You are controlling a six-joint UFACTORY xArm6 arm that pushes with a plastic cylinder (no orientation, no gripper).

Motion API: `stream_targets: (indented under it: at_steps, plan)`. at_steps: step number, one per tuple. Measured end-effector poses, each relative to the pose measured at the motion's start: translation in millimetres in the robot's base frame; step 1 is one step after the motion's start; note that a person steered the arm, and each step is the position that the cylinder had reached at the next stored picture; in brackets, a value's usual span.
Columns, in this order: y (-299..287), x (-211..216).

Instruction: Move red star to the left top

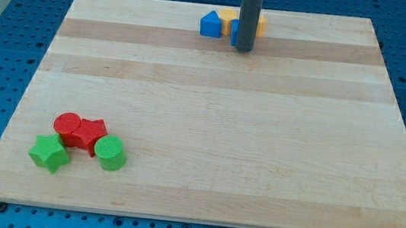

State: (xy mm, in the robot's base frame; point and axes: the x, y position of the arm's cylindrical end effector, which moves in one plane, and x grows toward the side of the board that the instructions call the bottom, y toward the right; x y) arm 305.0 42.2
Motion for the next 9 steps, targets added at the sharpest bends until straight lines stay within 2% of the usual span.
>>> stream_targets:
  at_steps: [2,4,7,8,9]
  plan:
    - [17.8,9.5]
    - [10.8,113.5]
    - [-81.9,272.4]
    - [-124.4,303.8]
    - [-161.3,310.5]
